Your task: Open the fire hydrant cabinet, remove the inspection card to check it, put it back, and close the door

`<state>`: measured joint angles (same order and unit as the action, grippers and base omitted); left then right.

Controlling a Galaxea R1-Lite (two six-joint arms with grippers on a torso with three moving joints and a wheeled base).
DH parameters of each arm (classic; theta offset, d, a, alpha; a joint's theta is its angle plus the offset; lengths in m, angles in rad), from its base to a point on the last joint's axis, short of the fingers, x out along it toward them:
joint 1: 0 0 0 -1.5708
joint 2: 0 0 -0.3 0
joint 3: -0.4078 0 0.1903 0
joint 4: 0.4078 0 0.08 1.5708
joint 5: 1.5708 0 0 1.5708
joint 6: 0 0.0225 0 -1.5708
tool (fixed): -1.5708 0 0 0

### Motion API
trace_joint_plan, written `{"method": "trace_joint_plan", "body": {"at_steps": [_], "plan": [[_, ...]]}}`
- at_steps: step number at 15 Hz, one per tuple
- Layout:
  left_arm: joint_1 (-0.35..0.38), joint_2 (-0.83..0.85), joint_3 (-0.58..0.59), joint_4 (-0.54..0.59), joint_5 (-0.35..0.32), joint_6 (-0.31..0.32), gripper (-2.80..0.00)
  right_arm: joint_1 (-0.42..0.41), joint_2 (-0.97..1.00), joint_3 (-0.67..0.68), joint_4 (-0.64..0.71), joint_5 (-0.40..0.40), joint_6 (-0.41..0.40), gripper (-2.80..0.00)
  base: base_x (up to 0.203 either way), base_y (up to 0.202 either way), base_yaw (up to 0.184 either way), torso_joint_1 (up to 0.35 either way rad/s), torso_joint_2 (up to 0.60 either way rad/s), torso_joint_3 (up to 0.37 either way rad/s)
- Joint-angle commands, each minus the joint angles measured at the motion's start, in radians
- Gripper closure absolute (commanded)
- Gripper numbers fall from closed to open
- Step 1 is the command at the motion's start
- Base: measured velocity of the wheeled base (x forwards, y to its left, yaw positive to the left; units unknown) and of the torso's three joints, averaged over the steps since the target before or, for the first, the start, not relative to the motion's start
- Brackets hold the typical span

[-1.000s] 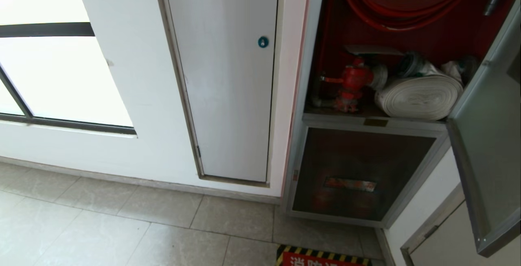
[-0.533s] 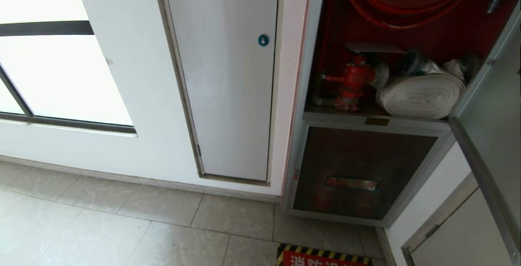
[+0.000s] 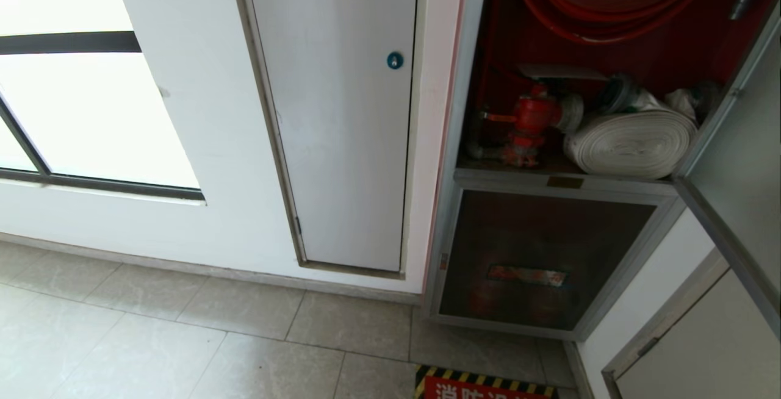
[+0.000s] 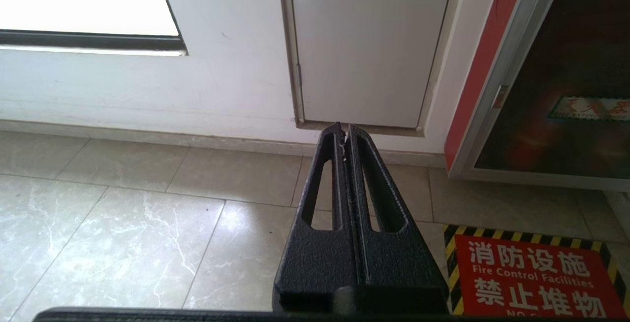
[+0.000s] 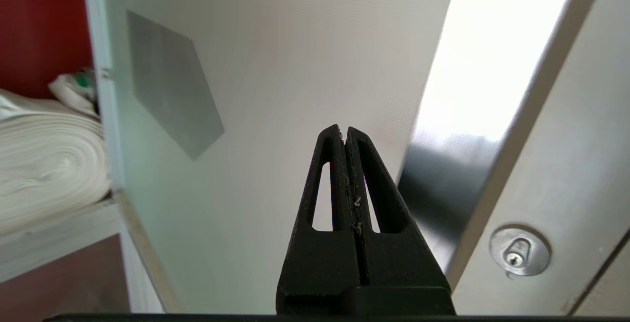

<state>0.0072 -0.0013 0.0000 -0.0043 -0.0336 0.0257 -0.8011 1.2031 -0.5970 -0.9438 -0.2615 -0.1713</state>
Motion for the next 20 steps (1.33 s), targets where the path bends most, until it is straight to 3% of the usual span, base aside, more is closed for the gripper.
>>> {"method": "trace_joint_plan", "body": {"at_steps": [1,10,14,17,20], "plan": [[0.0,0.001,0.0,0.0,0.0,0.0,0.0,-0.029,0.03,-0.015,-0.004,0.001,-0.001,0.0,0.0,0.0,0.0,0.0,0.0,0.0],[0.0,0.001,0.0,0.0,0.0,0.0,0.0,-0.081,0.109,-0.067,-0.015,0.005,0.003,0.0,0.0,0.0,0.0,0.0,0.0,0.0],[0.0,0.001,0.0,0.0,0.0,0.0,0.0,-0.059,0.054,-0.001,-0.013,0.067,0.001,0.0,0.0,0.0,0.0,0.0,0.0,0.0],[0.0,0.001,0.0,0.0,0.0,0.0,0.0,0.087,-0.03,0.07,-0.012,0.074,0.001,0.0,0.0,0.0,0.0,0.0,0.0,0.0],[0.0,0.001,0.0,0.0,0.0,0.0,0.0,0.294,-0.15,0.181,-0.011,0.074,0.001,0.0,0.0,0.0,0.0,0.0,0.0,0.0]]}}
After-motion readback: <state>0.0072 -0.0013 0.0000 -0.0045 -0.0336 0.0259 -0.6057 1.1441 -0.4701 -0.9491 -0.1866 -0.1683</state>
